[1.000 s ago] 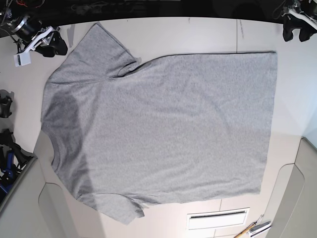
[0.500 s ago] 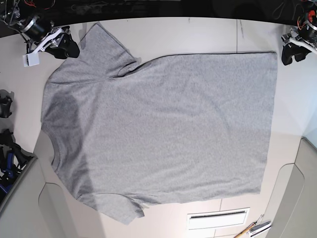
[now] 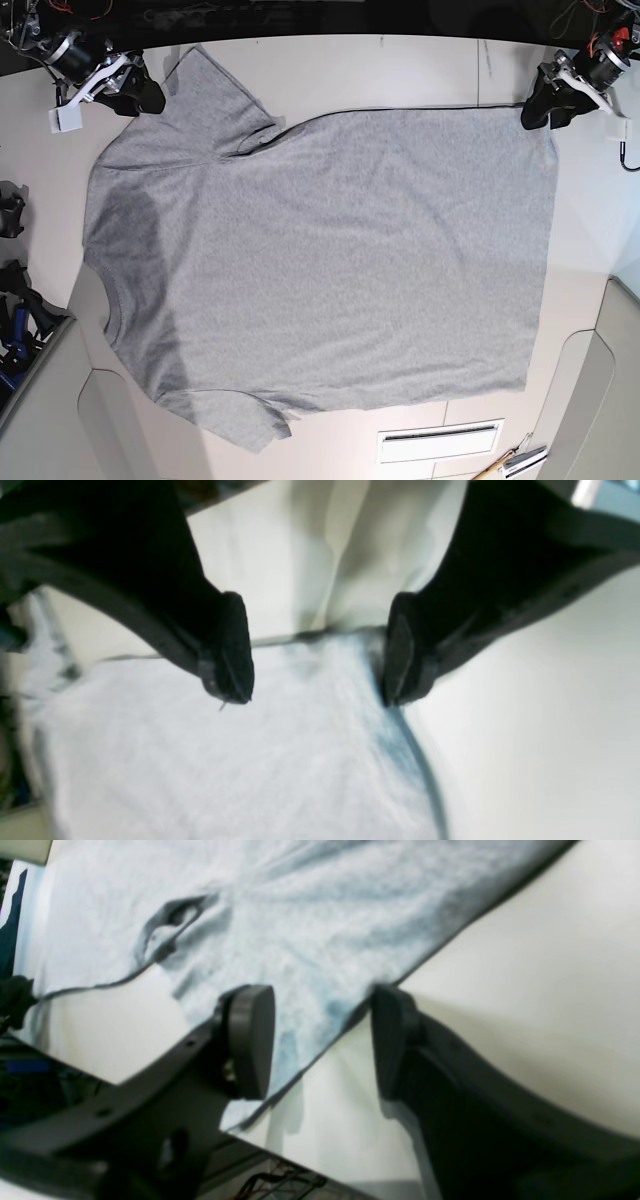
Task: Fold the T-shirt properly
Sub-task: 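Grasp the shirt's shoulder and hem corners with both grippers, then lift the grasped edge and fold it over the shirt body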
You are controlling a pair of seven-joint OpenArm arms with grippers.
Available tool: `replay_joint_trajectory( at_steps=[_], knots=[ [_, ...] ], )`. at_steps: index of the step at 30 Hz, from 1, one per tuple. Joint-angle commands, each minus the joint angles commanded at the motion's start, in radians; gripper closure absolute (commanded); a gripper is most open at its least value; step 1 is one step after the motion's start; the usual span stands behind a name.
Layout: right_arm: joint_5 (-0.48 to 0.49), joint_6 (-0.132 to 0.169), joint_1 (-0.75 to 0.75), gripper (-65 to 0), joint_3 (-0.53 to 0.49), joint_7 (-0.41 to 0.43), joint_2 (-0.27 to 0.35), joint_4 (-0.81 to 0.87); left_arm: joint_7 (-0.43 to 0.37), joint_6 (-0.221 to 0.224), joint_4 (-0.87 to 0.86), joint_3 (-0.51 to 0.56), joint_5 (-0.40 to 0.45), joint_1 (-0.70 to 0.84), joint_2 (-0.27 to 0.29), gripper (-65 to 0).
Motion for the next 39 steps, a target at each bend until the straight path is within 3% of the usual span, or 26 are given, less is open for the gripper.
replay_joint_trajectory(
  at_steps=[8, 12, 14, 16, 18, 20, 21, 26, 33, 39],
  knots=[
    [0.000, 0.000, 0.000, -31.0, 0.000, 0.000, -0.006, 0.002, -0.020, 0.000, 0.000, 0.000, 0.000, -0.001, 0.000, -43.6],
    [0.000, 0.000, 0.000, -30.7, 0.000, 0.000, -0.045, 0.003, -0.057, 0.000, 0.000, 0.000, 0.000, -0.001, 0.000, -43.5],
    [-0.001, 0.000, 0.000, -27.0, 0.000, 0.000, -0.068, 0.003, -0.090, 0.000, 0.000, 0.000, 0.000, -0.001, 0.000, -41.1],
    [-0.001, 0.001, 0.001, -19.0, 0.000, 0.000, -0.087, 0.003, -0.126, 0.000, 0.000, 0.000, 0.000, -0.001, 0.000, -30.6],
    [-0.001, 0.001, 0.000, -9.1, 0.000, 0.001, -0.100, 0.003, -0.157, 0.000, 0.000, 0.000, 0.000, -0.001, 0.000, -14.7],
    [-0.001, 0.000, 0.000, 0.0, 0.000, 0.005, -0.102, 0.003, -0.176, 0.000, 0.000, 0.000, 0.000, -0.001, 0.000, -2.9],
    [-0.001, 0.000, 0.000, 0.0, 0.000, 0.008, -0.102, 0.003, -0.182, 0.000, 0.001, 0.000, 0.000, -0.001, 0.000, 0.0],
    [0.000, 0.019, 0.000, 0.0, 0.000, 0.006, -0.102, 0.025, -0.189, 0.000, 0.024, -0.012, 0.000, -0.004, 0.000, 0.0],
    [-0.001, 0.019, -0.005, 0.0, 0.044, -0.048, -0.102, 0.246, -0.178, 0.000, 0.166, -0.153, 0.000, -0.003, 0.000, 0.0],
    [-0.044, 0.018, 0.074, 0.0, 0.073, -0.040, -0.099, 0.324, -0.179, 0.000, 0.185, -0.165, 0.039, -0.060, -0.014, 0.0]
  ],
)
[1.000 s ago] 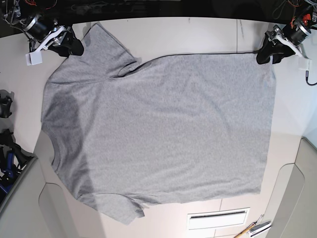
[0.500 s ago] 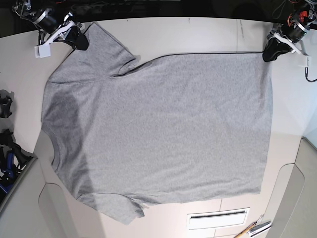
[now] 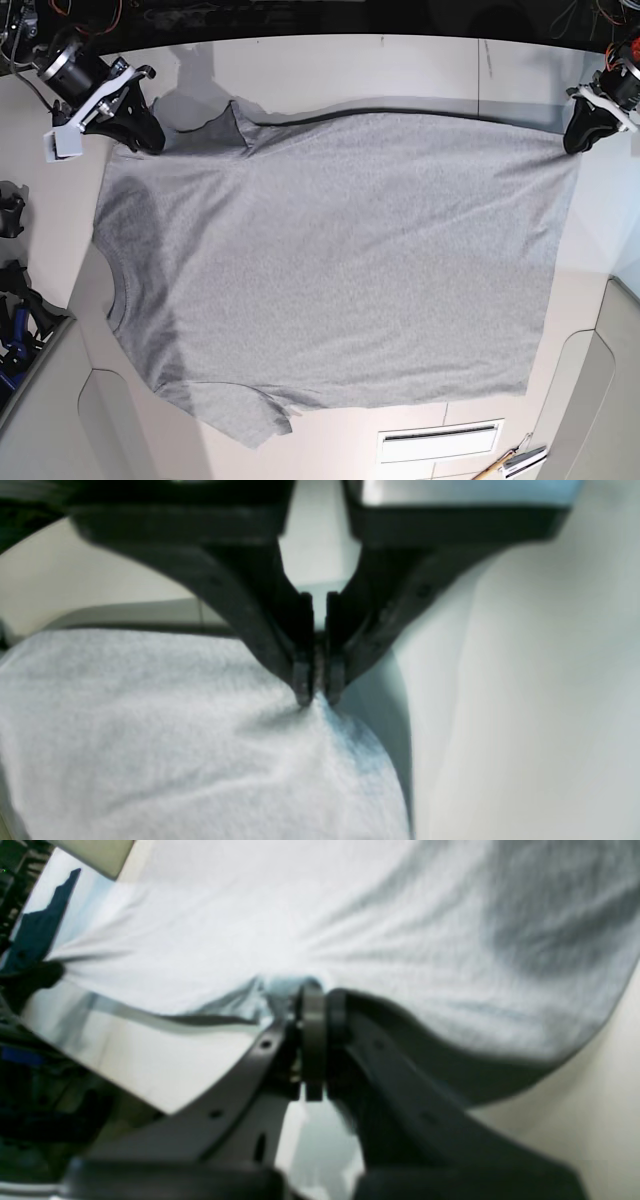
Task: Fold the T-shirt properly
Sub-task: 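Lift the grasped edge and fold it over the shirt body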
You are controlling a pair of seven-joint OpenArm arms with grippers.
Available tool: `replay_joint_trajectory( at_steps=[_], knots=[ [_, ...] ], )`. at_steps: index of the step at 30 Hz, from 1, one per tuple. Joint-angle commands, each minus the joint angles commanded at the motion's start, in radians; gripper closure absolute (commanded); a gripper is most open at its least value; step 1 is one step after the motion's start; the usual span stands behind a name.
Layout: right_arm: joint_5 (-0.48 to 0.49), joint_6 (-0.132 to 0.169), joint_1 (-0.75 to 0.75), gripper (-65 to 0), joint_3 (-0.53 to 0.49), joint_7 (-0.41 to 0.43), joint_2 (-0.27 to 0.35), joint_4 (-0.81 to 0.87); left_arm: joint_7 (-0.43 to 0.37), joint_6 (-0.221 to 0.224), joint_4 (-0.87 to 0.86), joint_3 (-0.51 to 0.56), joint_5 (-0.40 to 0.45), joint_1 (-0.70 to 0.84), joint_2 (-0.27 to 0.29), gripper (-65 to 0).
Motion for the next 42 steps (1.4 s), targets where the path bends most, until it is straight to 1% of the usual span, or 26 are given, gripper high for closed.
replay_joint_trajectory(
  at_steps=[1, 4, 6, 11, 12, 14, 15, 16, 22, 23, 24, 25, 26, 27, 28, 29, 31, 32, 33, 34, 38, 40, 42],
  knots=[
    [-0.011, 0.000, 0.024, 0.0, 0.000, 0.003, 0.000, -0.006, -0.004, 0.000, -0.002, 0.000, 0.017, -0.023, 0.000, 0.0],
    [-0.021, 0.000, 0.119, 0.0, -0.001, 0.006, 0.000, -0.054, -0.048, 0.000, -0.027, 0.004, 0.107, -0.111, 0.000, 0.0],
    [-0.034, 0.000, 0.195, 0.0, -0.001, 0.006, 0.000, -0.106, -0.056, 0.000, -0.066, 0.019, 0.150, -0.180, 0.000, 0.0],
    [-0.085, 0.000, 0.386, 0.0, -0.001, -0.001, 0.000, -0.260, -0.067, 0.000, -0.181, 0.098, 0.232, -0.340, 0.000, 0.0],
    [-0.086, 0.000, 0.415, 0.0, -0.001, -0.001, 0.000, -0.284, -0.082, 0.000, -0.200, 0.115, 0.246, -0.364, 0.000, 0.0],
    [-0.118, -0.003, 0.464, 0.0, -0.001, -0.001, 0.000, -0.323, -0.123, 0.000, -0.232, 0.147, 0.292, -0.409, 0.000, 0.0],
    [-0.133, -0.003, 0.485, 0.0, -0.001, -0.001, 0.000, -0.343, -0.127, 0.000, -0.246, 0.162, 0.310, -0.431, 0.000, 0.0],
    [-0.145, -0.003, 0.504, 0.0, -0.001, -0.001, 0.000, -0.360, -0.127, 0.000, -0.257, 0.174, 0.323, -0.451, 0.000, 0.0],
    [-0.171, -0.003, 0.599, 0.0, -0.003, -0.001, 0.000, -0.470, -0.127, 0.000, -0.334, 0.234, 0.332, -0.557, 0.000, 0.0],
    [-0.181, -0.003, 0.609, 0.0, -0.003, -0.001, 0.000, -0.485, -0.128, 0.000, -0.352, 0.242, 0.345, -0.570, 0.000, -3.0],
    [-0.187, -0.003, 0.613, 0.0, -0.003, 0.000, 0.000, -0.496, -0.138, 0.000, -0.372, 0.248, 0.355, -0.579, 0.000, -10.6],
    [-0.186, -0.004, 0.613, -5.5, -0.003, 0.003, 0.000, -0.499, -0.162, 0.000, -0.389, 0.249, 0.364, -0.584, 0.000, -18.8],
    [-0.186, -0.004, 0.613, -14.9, -0.003, 0.003, 0.000, -0.499, -0.182, 0.003, -0.400, 0.249, 0.368, -0.584, 0.000, -27.2],
    [-0.185, -0.004, 0.613, -22.7, -0.002, 0.003, 0.000, -0.498, -0.187, 0.005, -0.402, 0.249, 0.367, -0.584, 0.000, -33.9],
    [-0.185, -0.003, 0.613, -27.1, -0.002, 0.003, 0.000, -0.495, -0.186, 0.007, -0.402, 0.249, 0.366, -0.584, 0.000, -36.8],
    [-0.185, -0.004, 0.613, -27.9, -0.002, 0.002, 0.000, -0.489, -0.187, 0.007, -0.401, 0.248, 0.365, -0.586, 0.000, -36.8],
    [-0.185, -0.003, 0.612, -27.8, 0.013, -0.013, 0.000, -0.470, -0.186, 0.007, -0.399, 0.248, 0.351, -0.589, -0.001, -36.8],
    [-0.184, -0.003, 0.610, -27.8, 0.029, -0.037, 0.000, -0.455, -0.185, 0.006, -0.396, 0.246, 0.330, -0.588, -0.001, -36.8],
    [-0.181, -0.004, 0.610, -27.8, 0.052, -0.075, 0.000, -0.439, -0.163, 0.006, -0.391, 0.237, 0.307, -0.588, 0.000, -36.8],
    [-0.175, -0.007, 0.605, -27.8, 0.082, -0.106, 0.000, -0.422, -0.128, 0.006, -0.388, 0.223, 0.277, -0.588, 0.000, -36.8],
    [-0.145, -0.011, 0.547, -27.8, 0.227, -0.109, 0.000, -0.390, 0.042, 0.006, -0.387, 0.118, 0.123, -0.586, 0.002, -36.8],
    [-0.150, -0.033, 0.509, -27.8, 0.272, -0.105, 0.000, -0.393, 0.070, 0.006, -0.387, 0.070, 0.081, -0.579, 0.005, -39.0],
    [-0.154, -0.060, 0.470, -27.8, 0.289, -0.085, 0.000, -0.410, 0.068, 0.006, -0.388, 0.056, 0.081, -0.567, 0.007, -44.8]
  ],
)
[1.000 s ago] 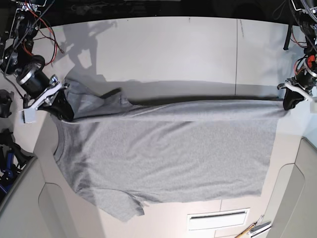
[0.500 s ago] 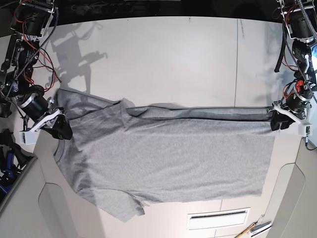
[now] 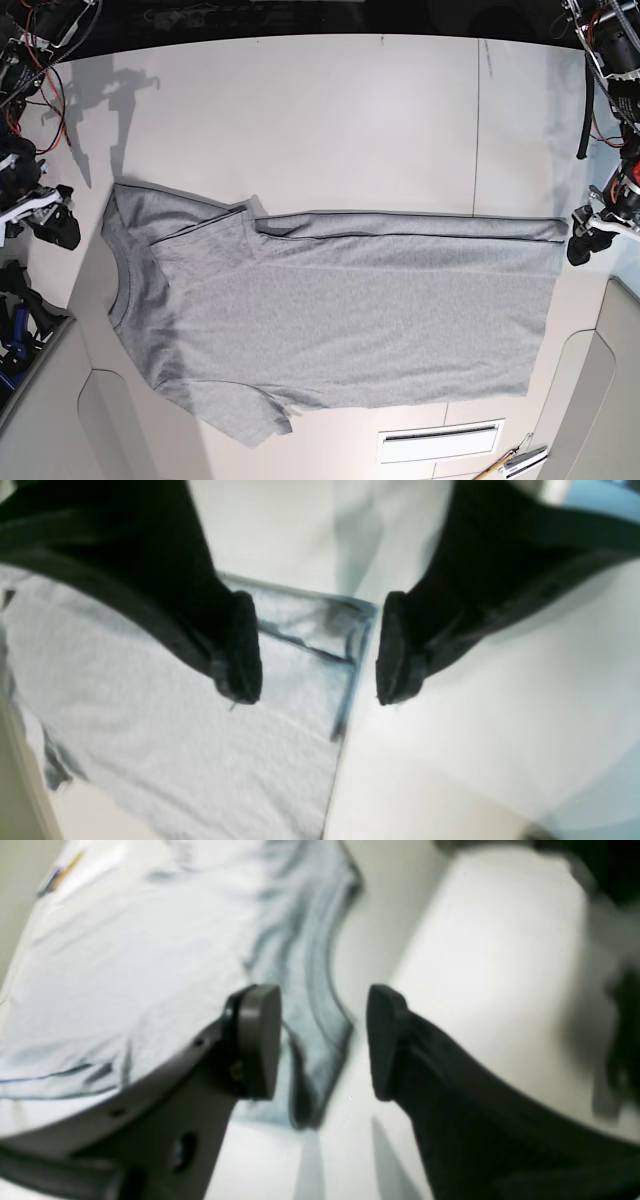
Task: Fold the T-shirt properly
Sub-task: 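Lift the grasped edge and fold it over the shirt body, then release, then grasp the opposite shirt edge with both grippers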
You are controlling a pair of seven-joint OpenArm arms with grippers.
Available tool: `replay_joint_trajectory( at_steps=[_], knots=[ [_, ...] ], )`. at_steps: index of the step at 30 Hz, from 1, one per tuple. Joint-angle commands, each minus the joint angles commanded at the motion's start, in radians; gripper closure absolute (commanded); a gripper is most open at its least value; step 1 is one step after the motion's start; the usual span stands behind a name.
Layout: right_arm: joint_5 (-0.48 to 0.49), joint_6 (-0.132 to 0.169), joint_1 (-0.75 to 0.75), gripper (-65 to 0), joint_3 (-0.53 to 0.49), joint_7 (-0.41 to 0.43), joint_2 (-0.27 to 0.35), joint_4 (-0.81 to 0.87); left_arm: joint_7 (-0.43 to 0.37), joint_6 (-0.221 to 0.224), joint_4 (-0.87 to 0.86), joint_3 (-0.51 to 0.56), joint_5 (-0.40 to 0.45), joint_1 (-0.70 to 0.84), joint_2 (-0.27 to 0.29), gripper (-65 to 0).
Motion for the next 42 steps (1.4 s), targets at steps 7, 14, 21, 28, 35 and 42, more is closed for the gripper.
replay_joint_trajectory(
  at_steps=[7, 14, 21, 28, 35, 42],
  knots=[
    [0.014, -0.025, -0.004, -36.5, -0.010, 0.056, -0.001, -0.191, -0.105, 0.005, -0.065, 0.002, 0.060, 0.011, 0.069, -46.8],
    [0.056, 0.016, 0.063, -37.3, -0.056, 0.059, -0.045, -0.343, -0.162, 0.028, -0.145, 0.010, 0.121, -0.019, 0.084, -46.8],
    [0.044, 0.026, 0.096, -36.5, -0.148, 0.063, -0.119, -0.342, -0.166, 0.028, -0.145, 0.121, 0.137, -0.022, 0.098, -38.0],
    [0.014, 0.050, 0.095, 0.0, -0.149, 0.056, -0.125, -0.337, -0.160, 0.001, -0.142, 0.127, 0.165, -0.050, 0.097, 0.0],
    [0.036, 0.058, 0.007, 0.0, -0.150, -0.026, -0.115, -0.206, 0.002, -0.006, 0.023, 0.126, 0.153, -0.009, 0.092, 0.0],
    [0.096, 0.058, -0.161, 0.0, -0.149, -0.052, -0.036, -0.070, 0.031, -0.006, 0.244, 0.092, 0.150, 0.184, 0.093, 0.0]
  ],
)
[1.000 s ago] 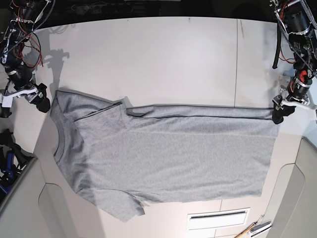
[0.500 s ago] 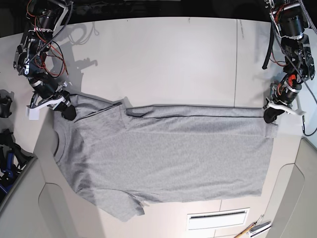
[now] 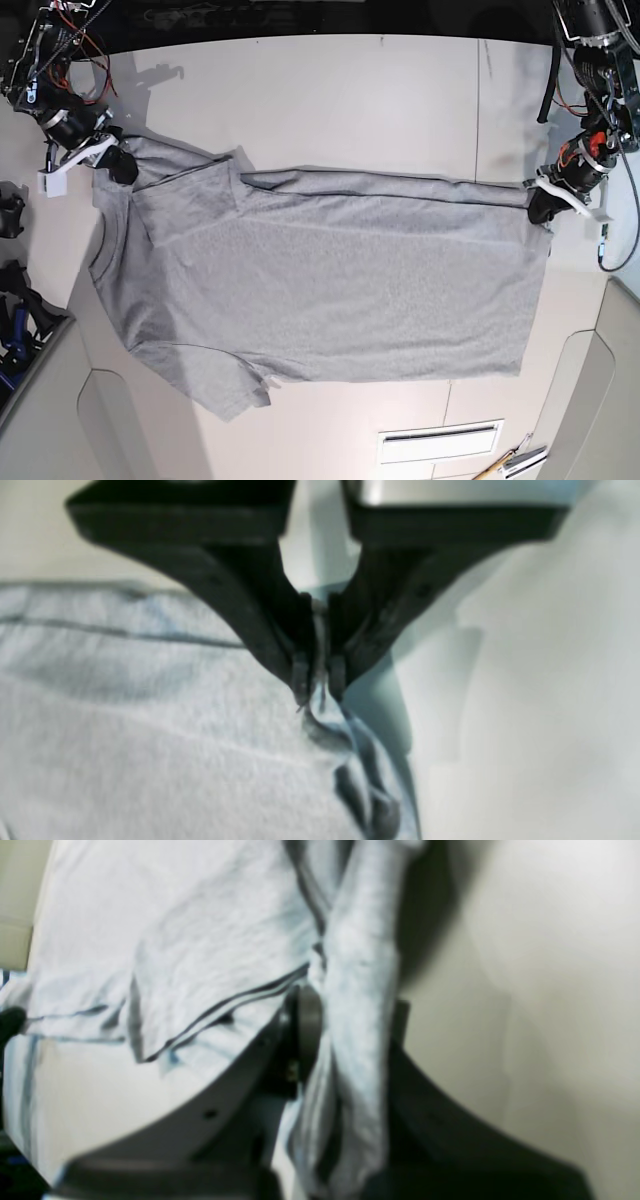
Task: Fold the T-shirt properly
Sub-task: 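Release, then grasp the opposite shirt edge with both grippers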
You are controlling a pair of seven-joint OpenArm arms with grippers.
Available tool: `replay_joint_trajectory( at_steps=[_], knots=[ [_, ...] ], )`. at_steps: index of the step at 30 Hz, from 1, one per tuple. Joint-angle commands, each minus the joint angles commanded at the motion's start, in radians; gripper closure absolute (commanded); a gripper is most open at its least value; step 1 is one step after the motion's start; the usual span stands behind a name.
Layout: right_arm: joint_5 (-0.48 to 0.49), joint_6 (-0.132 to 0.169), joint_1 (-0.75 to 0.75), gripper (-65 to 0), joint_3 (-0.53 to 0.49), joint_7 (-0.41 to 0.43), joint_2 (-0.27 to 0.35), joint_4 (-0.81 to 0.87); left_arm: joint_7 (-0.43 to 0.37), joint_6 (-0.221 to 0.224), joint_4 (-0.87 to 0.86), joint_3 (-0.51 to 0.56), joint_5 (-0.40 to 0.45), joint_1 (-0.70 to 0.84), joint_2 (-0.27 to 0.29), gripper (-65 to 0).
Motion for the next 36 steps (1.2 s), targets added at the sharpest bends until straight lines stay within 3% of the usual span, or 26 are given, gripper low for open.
replay_joint_trajectory(
  at_steps=[2, 6, 11, 19, 30, 31, 33, 35, 36],
  knots=[
    [0.019, 0.000, -0.039, 0.0, 0.001, -0.031, 0.022, 0.023, 0.000, 0.000, 0.053, -0.034, -0.003, 0.062, 0.000, 0.0],
    [0.042, 0.003, -0.117, 0.0, 0.002, -0.035, 0.060, 0.063, 0.024, 0.000, 0.175, -0.077, -0.090, 0.204, 0.000, 0.0],
    [0.047, 0.003, -0.202, 0.0, 0.004, -0.051, 0.085, 0.147, 0.023, 0.000, 0.291, -0.097, -0.098, 0.360, 0.001, 0.0],
    [0.046, 0.003, -0.280, 0.0, 0.011, -0.062, 0.126, 0.193, 0.023, 0.000, 0.304, -0.117, -0.114, 0.506, 0.003, 0.0],
    [0.041, 0.003, -0.315, 0.0, 0.011, -0.079, 0.127, 0.192, 0.014, 0.000, 0.326, -0.121, -0.153, 0.595, 0.034, 0.0],
    [0.040, 0.003, -0.316, 0.0, 0.011, -0.079, 0.127, 0.192, 0.014, 0.000, 0.326, -0.121, -0.153, 0.595, 0.033, -1.5],
    [0.036, -0.001, -0.316, -2.3, 0.011, -0.080, 0.127, 0.192, 0.015, 0.000, 0.326, -0.121, -0.153, 0.595, 0.033, -14.0],
    [0.035, -0.001, -0.316, -21.2, 0.011, -0.079, 0.128, 0.192, 0.016, 0.000, 0.326, -0.121, -0.153, 0.596, 0.033, -26.5],
    [0.034, -0.001, -0.315, -27.5, 0.015, -0.079, 0.127, 0.192, 0.016, 0.000, 0.326, -0.121, -0.154, 0.596, 0.033, -29.6]
  ],
)
